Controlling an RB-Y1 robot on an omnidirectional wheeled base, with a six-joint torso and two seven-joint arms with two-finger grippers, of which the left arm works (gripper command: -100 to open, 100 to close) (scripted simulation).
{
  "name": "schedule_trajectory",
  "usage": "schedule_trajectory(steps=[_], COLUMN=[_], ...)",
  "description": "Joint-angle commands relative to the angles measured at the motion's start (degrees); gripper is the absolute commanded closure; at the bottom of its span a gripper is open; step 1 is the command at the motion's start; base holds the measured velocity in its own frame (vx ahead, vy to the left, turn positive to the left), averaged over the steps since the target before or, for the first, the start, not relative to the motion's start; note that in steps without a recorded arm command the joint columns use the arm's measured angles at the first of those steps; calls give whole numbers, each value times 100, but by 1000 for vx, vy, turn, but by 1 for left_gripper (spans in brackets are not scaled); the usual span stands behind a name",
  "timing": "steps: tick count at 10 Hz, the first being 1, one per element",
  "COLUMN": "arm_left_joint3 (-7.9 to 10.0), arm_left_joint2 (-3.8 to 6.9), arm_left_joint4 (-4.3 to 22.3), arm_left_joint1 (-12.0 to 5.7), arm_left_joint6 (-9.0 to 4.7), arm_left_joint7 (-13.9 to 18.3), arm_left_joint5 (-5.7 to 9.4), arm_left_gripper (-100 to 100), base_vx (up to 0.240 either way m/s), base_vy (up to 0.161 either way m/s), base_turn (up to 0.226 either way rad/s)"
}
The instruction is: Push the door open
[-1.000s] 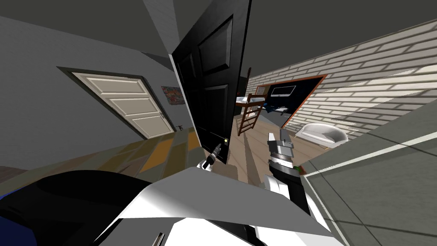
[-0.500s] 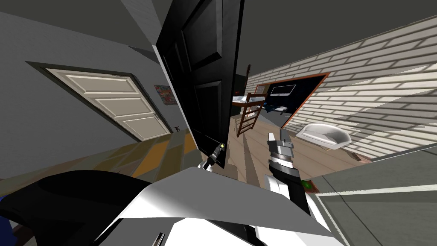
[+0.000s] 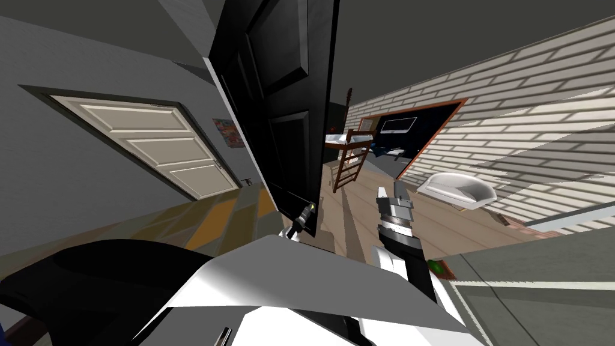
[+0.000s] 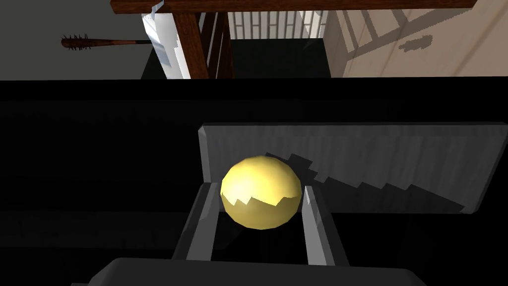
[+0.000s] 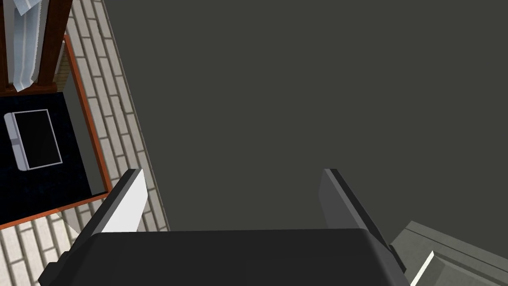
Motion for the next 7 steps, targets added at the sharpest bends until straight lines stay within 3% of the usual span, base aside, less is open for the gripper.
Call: schedule_trajectory(steps=[1, 3, 4, 7], arm_left_joint3=[1, 1, 91, 182], arm_left_joint2=[2, 2, 92, 160], arm_left_joint4=[3, 3, 22, 30], arm_left_joint1=[9, 9, 10, 3], arm_left_joint6=[-5, -5, 13, 17], arm_left_joint7=[3, 3, -36, -70], arm_left_joint5=[1, 1, 47, 95], arm_left_gripper=[100, 100, 100, 100], base_vx=[-12, -4, 95, 163], base_vy=[5, 1, -35, -52], base_turn=[2, 2, 25, 46])
